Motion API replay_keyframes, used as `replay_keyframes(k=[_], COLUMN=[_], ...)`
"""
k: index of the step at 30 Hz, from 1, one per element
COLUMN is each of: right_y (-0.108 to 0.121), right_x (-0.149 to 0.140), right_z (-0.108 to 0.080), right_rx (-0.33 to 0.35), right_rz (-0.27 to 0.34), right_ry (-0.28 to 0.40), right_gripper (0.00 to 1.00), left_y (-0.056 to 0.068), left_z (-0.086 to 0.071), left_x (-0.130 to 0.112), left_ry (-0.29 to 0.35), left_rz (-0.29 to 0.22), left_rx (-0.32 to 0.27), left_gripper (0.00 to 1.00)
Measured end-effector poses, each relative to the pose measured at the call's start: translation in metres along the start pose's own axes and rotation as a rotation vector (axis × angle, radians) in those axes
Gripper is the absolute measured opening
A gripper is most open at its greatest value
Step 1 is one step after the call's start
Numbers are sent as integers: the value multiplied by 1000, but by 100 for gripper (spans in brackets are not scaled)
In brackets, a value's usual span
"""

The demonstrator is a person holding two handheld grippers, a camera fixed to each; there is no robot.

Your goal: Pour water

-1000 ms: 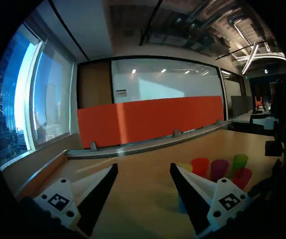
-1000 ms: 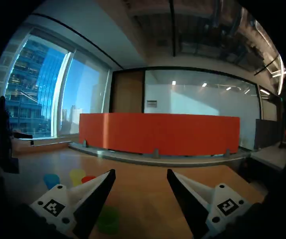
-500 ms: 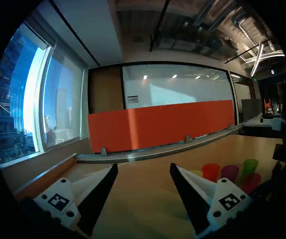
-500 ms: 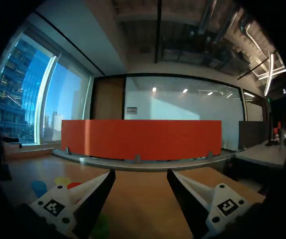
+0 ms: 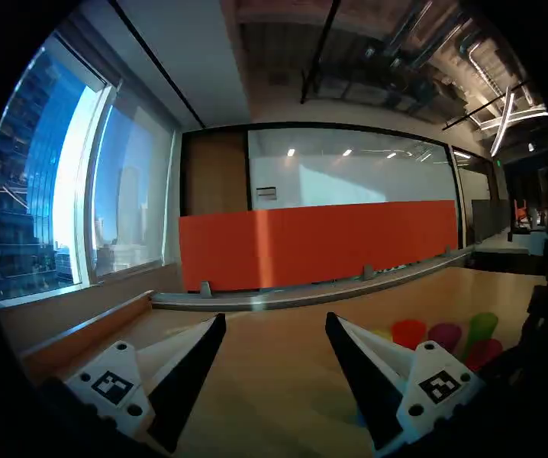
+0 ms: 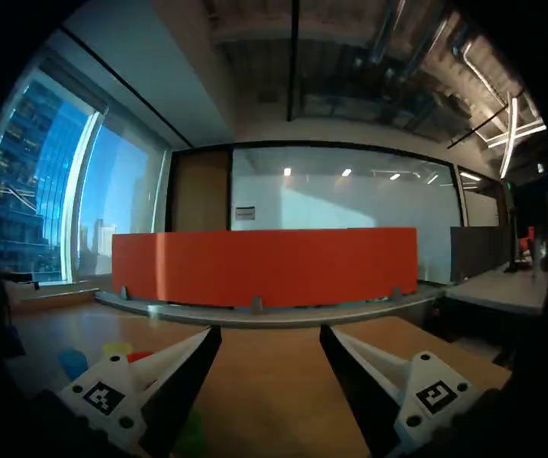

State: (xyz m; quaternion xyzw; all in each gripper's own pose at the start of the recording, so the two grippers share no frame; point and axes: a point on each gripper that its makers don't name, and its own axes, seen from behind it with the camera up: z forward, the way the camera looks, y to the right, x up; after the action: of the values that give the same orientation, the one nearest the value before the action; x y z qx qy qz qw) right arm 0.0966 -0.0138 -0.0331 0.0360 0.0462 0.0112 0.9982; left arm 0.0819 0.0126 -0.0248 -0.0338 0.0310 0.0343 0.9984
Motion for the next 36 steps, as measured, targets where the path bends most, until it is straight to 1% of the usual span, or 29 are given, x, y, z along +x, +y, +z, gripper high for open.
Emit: replay_keyframes(k=[3,8,15,21,27,32,36], right_y=[3,9,2,-4,-7,-11,-13], right_x=[3,6,6,5,3,2,3], right_z=[-3,-6,-6,-4,-3,-3,-1], right_rx=[-2,-21,-10,-6,-17,-15,-14], right_rz=[8,-5,-31,-52,-78,-83,-84], right_ry=[0,3,-12,-26,-40,-46,-44], right_gripper=[100,100,100,100,100,100,100], left_y=[-3,-8,-9,-7,-7,-7,-5], left_z=[0,1,4,8,11,13,14], left_x=[-4,-8,-14,-29,-45,-58,-64], left_ry=[2,12,25,19,7,-9,-13], left_rz=[10,21,26,9,-18,-25,-27], left_rx=[18,45,71,73,74,73,72], left_gripper=[97,97,97,97,97,97,97])
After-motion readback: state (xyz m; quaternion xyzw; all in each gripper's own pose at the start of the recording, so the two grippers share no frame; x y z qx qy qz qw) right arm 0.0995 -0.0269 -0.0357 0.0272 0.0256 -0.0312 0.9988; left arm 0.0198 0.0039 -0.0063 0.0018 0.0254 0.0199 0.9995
